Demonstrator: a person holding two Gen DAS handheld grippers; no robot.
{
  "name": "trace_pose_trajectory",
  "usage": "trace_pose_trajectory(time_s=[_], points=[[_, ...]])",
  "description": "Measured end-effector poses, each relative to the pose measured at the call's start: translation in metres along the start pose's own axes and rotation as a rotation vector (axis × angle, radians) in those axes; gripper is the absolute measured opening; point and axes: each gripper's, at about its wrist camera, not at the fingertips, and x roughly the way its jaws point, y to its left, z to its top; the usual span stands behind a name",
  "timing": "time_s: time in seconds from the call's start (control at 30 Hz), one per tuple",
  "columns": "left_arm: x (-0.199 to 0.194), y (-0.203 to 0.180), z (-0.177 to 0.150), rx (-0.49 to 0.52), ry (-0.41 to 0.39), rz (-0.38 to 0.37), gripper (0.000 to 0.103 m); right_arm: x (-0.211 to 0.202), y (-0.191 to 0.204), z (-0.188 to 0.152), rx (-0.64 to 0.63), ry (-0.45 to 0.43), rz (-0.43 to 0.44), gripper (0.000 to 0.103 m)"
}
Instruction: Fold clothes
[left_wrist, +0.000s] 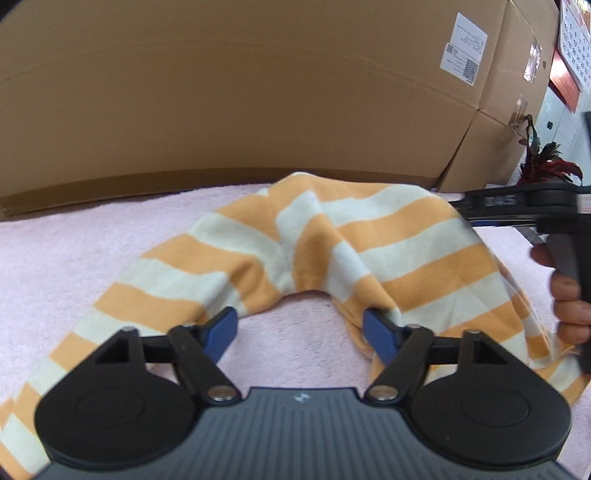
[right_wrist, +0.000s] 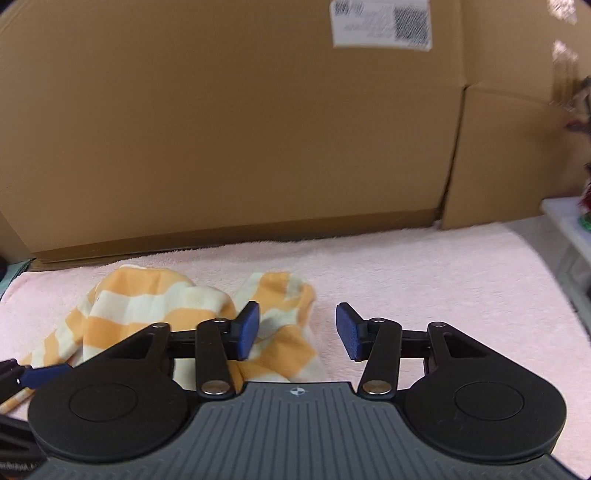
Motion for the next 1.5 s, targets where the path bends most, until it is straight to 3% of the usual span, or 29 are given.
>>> trace_pose_trajectory(time_s=[0.03,0.13,0.2,0.23,0.27,0.37,0.43,0.5,0.53,0.63,0.67,0.7,0.73,0.8,0.83,0.9,0.97,1.1,1.23,1.3,1.43,1.5], points=[[-0.001,0.001,-0.001,-0.005,0.003,-0.005,0.054,0.005,-0.001,-0.001,0.011,0.013,0.000,0.016],[-0.009,0.006,-0.002,-0.033,-0.011,-0.016,0.052,0.003,-0.006,-0.004,0.055,-0.001,0.001,0.013],[-0.016,0.009,-0.004,-0.045,-0.018,-0.032,0.067,-0.009,-0.011,-0.007,0.085,-0.040,0.010,0.010],[-0.018,0.007,-0.005,-0.042,-0.027,-0.041,0.086,-0.016,-0.013,-0.009,0.097,-0.064,0.010,0.009],[-0.020,0.005,-0.006,-0.036,-0.039,-0.050,0.099,-0.024,-0.016,-0.010,0.107,-0.084,0.009,0.009],[-0.022,-0.006,-0.007,-0.005,-0.052,-0.075,0.100,-0.045,-0.019,-0.017,0.120,-0.152,-0.033,0.000],[-0.020,-0.015,-0.007,0.002,-0.046,-0.110,0.100,-0.056,-0.020,-0.021,0.118,-0.186,-0.072,0.000],[-0.015,-0.021,-0.009,0.008,-0.044,-0.135,0.100,-0.057,-0.022,-0.025,0.121,-0.154,-0.047,0.003],[-0.009,-0.022,-0.009,0.002,-0.027,-0.117,0.098,-0.056,-0.025,-0.027,0.143,-0.143,-0.031,0.005],[0.002,-0.025,-0.013,-0.005,-0.013,-0.060,0.068,-0.048,-0.030,-0.032,0.190,-0.123,0.001,0.025],[0.001,-0.026,-0.013,-0.002,-0.015,-0.055,0.048,-0.044,-0.031,-0.033,0.203,-0.119,0.008,0.040],[0.000,-0.025,-0.012,-0.011,-0.008,-0.069,0.038,-0.040,-0.031,-0.035,0.216,-0.115,0.016,0.047],[-0.002,-0.024,-0.012,-0.025,-0.001,-0.089,0.013,-0.036,-0.031,-0.035,0.225,-0.118,0.029,0.047],[-0.007,-0.018,-0.013,-0.067,-0.004,-0.111,0.012,-0.024,-0.027,-0.033,0.208,-0.080,0.066,0.044],[-0.011,-0.015,-0.014,-0.075,-0.014,-0.107,0.012,-0.024,-0.024,-0.034,0.202,-0.075,0.070,0.028],[-0.020,-0.010,-0.016,-0.087,-0.035,-0.091,0.007,-0.025,-0.018,-0.038,0.190,-0.069,0.077,0.011],[-0.032,-0.001,-0.018,-0.117,-0.051,-0.101,0.002,-0.041,-0.015,-0.042,0.199,-0.138,0.070,0.007],[-0.069,0.014,-0.032,-0.144,-0.121,-0.127,0.002,-0.086,-0.015,-0.061,0.192,-0.279,0.054,0.006],[-0.107,0.028,-0.050,-0.098,-0.153,-0.073,0.002,-0.137,-0.014,-0.097,0.150,-0.380,-0.005,0.006],[-0.118,0.038,-0.061,-0.107,-0.140,-0.071,0.002,-0.156,-0.020,-0.115,0.150,-0.383,-0.029,0.006],[-0.112,0.037,-0.064,-0.077,-0.126,-0.057,0.004,-0.161,-0.035,-0.135,0.130,-0.298,-0.077,0.007],[-0.108,0.035,-0.065,-0.060,-0.121,-0.048,0.018,-0.158,-0.043,-0.140,0.123,-0.246,-0.116,0.007]])
